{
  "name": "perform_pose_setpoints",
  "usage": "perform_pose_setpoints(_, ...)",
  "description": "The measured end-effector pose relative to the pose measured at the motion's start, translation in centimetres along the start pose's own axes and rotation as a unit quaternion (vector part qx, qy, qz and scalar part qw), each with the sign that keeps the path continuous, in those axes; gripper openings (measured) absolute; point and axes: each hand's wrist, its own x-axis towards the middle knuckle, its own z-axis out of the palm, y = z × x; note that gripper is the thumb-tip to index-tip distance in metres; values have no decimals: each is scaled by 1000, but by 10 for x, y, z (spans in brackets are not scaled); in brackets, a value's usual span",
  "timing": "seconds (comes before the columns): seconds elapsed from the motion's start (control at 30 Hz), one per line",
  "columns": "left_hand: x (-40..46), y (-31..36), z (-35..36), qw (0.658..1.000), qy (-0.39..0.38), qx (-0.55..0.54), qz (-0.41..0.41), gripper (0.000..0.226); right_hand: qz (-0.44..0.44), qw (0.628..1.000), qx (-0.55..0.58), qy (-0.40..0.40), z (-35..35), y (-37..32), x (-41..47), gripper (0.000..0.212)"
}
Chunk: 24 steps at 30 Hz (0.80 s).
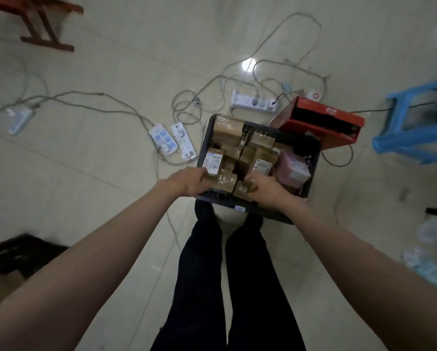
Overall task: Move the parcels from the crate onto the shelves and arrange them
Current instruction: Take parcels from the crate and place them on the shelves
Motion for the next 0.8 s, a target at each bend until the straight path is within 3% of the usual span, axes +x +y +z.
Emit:
perform_pose_setpoints(0.2,127,-38,68,995,-3,-98,-34,54,8,999,51,-2,65,44,136,51)
perform_pose_setpoints(0.33,192,-65,115,983,20,-169,-69,46,-9,997,75,17,110,66,217,47)
perform_pose_setpoints(0.47,229,-96,151,969,57,-218,-98,41,-26,998,55,30,151,66,285,73)
perform_pose_setpoints(0.57,242,-110,167,956,91,-260,-103,41,-14,998,51,24,172,64,319,84)
perform_pose_setpoints(0.8,256,-116,187,920,159,-352,-72,51,-79,976,164,118,196,87,335,76)
